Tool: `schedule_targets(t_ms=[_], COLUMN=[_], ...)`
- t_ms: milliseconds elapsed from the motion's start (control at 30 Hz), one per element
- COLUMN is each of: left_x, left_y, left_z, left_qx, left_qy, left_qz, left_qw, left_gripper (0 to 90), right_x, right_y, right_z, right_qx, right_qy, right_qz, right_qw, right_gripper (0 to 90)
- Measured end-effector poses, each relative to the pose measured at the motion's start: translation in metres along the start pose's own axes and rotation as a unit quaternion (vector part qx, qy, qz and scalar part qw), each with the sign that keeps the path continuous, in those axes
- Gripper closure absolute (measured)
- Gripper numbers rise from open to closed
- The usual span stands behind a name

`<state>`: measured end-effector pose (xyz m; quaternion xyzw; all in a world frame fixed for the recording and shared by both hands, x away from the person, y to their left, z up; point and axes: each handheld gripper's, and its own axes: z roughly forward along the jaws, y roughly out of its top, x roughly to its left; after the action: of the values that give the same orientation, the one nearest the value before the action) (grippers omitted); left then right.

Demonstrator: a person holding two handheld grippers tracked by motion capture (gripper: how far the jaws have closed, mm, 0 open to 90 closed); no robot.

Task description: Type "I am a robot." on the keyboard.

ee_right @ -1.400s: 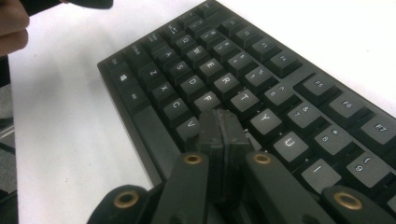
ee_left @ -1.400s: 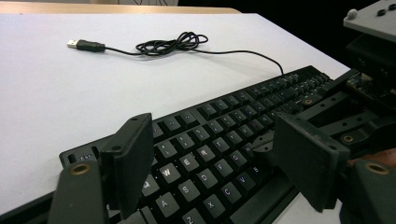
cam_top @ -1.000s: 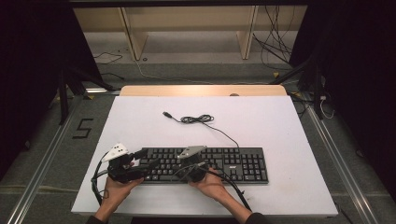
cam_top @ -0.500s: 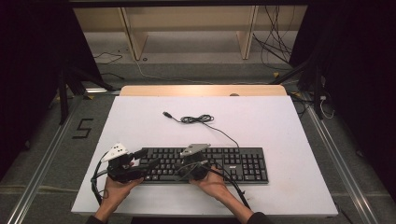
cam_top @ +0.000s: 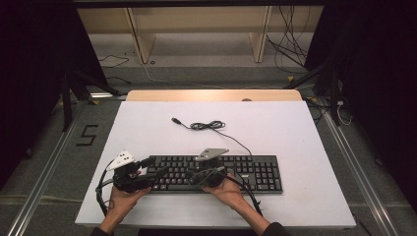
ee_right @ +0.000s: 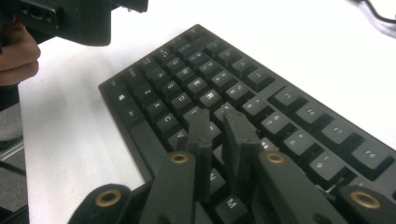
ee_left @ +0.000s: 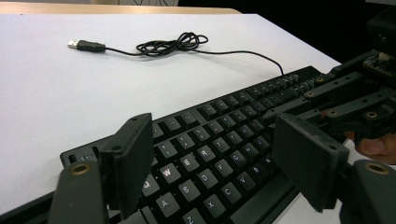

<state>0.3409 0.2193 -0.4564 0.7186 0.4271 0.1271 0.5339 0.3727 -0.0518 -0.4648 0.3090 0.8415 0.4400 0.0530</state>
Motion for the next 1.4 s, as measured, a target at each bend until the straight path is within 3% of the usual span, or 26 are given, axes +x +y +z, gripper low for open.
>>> schedule_targets(t_ms=[233,500,933,1067,1400], left_x=[0.000,0.000,-0.001,-0.001,-0.002], left_y=[0.000,0.000,0.000,0.000,0.000], left_z=[0.000,0.000,-0.001,-0.001,0.000], left_qx=[0.001,0.000,-0.001,-0.002,-0.001], left_qy=[0.000,0.000,-0.001,-0.001,-0.003], left_qz=[0.001,0.000,0.001,0.001,0.003], left_qw=[1.0000,1.0000,1.0000,1.0000,1.0000], left_gripper=[28.9,28.9,28.8,28.8,28.8], right_x=[-0.004,-0.011,-0.027,-0.029,-0.033], right_y=[0.000,0.000,0.001,0.001,-0.001], right_z=[-0.009,-0.019,-0.030,-0.031,-0.030], right_qx=[-0.008,-0.018,-0.029,-0.026,-0.010], right_qy=[-0.003,-0.014,-0.032,-0.036,-0.047], right_qz=[0.009,0.017,0.029,0.028,0.027], right_qw=[0.9999,0.9996,0.9986,0.9986,0.9985], right_gripper=[66.7,45.6,34.9,40.1,72.7])
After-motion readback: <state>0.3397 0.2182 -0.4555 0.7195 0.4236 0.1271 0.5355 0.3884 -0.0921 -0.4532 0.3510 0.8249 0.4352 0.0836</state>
